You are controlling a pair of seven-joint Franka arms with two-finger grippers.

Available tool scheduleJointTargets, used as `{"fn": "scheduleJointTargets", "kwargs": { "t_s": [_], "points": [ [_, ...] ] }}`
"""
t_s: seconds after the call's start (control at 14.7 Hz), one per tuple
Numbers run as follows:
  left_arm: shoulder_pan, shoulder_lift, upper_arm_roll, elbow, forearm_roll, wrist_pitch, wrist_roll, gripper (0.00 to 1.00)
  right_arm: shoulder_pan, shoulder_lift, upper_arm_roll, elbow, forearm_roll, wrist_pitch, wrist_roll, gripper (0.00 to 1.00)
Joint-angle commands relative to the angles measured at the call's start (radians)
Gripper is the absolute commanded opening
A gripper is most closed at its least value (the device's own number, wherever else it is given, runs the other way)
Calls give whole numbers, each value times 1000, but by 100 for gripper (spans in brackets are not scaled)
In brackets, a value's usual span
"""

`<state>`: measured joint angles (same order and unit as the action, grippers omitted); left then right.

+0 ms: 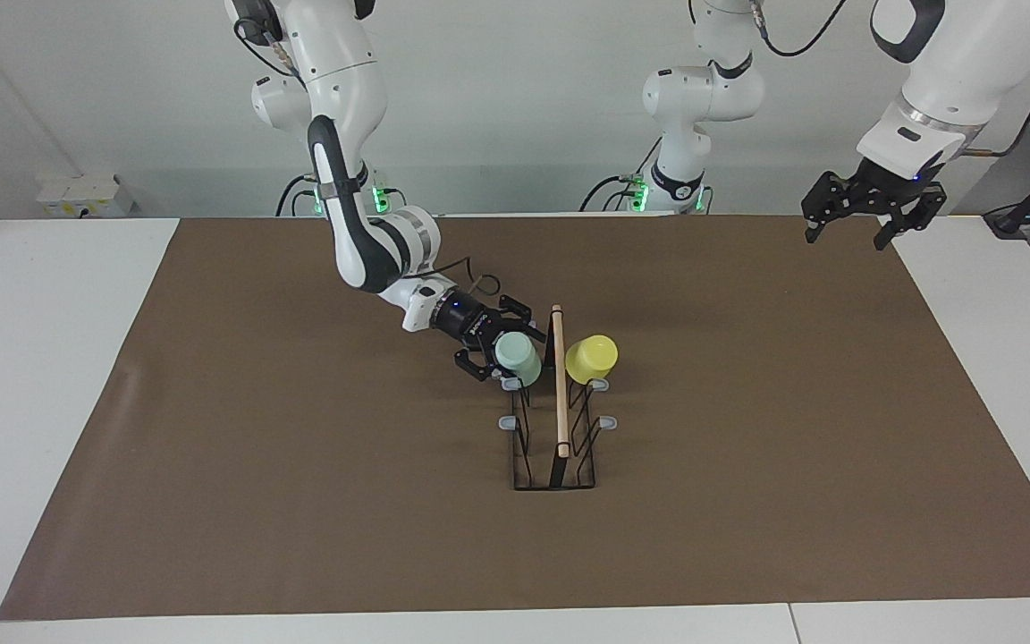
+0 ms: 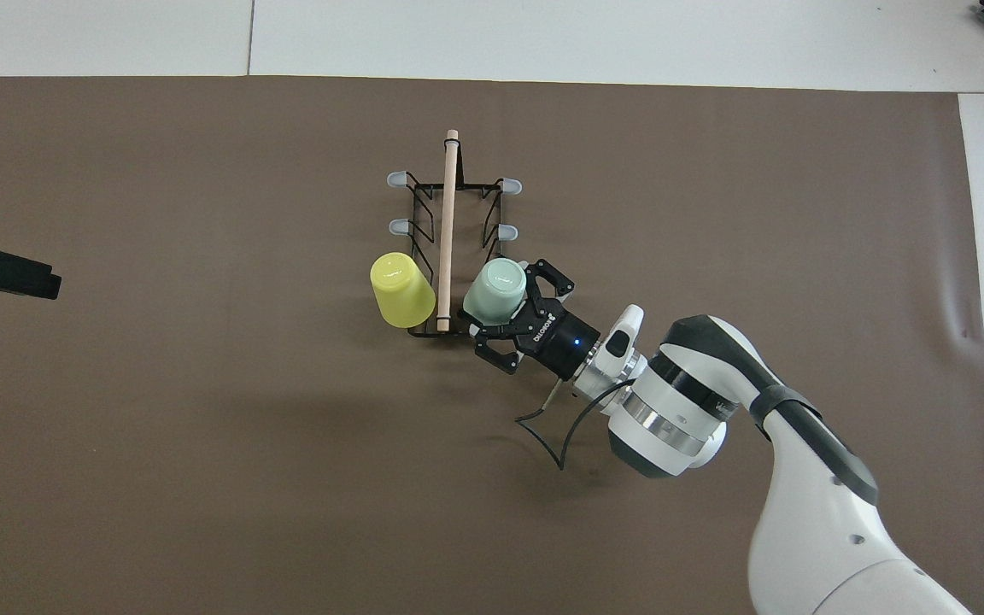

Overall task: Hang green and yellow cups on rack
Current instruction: 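Push the green cup onto the rack peg with the right gripper, then open the right gripper and pull it back from the green cup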

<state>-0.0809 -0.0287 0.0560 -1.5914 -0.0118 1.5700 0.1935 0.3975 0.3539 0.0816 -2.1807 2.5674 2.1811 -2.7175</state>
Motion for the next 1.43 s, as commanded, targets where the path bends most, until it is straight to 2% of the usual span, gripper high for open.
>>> {"fn": "scheduleJointTargets", "kwargs": {
  "t_s": [0.0,0.41,0.75,1.15,1.36],
  "points": [
    [4,-28,-7,-33,-11,11,-8,100,1,-3,10,-11,108,20,-56,98],
    [-7,-25,-5,-25,4,4,-66,100,-22,-29,10,-71,89,17,-57,100],
    [-13,-30,-8,-30,4,1,-109,100,-23,-141,10,-116,88,155,-56,100],
    [-11,-30,-10,-32,3,8,-115,100,-19,-203,10,-171,88,183,-41,100],
    [-8,-31,-10,-32,3,2,-117,100,-14,-271,12,-212,88,276,-21,100]
  ]
}}
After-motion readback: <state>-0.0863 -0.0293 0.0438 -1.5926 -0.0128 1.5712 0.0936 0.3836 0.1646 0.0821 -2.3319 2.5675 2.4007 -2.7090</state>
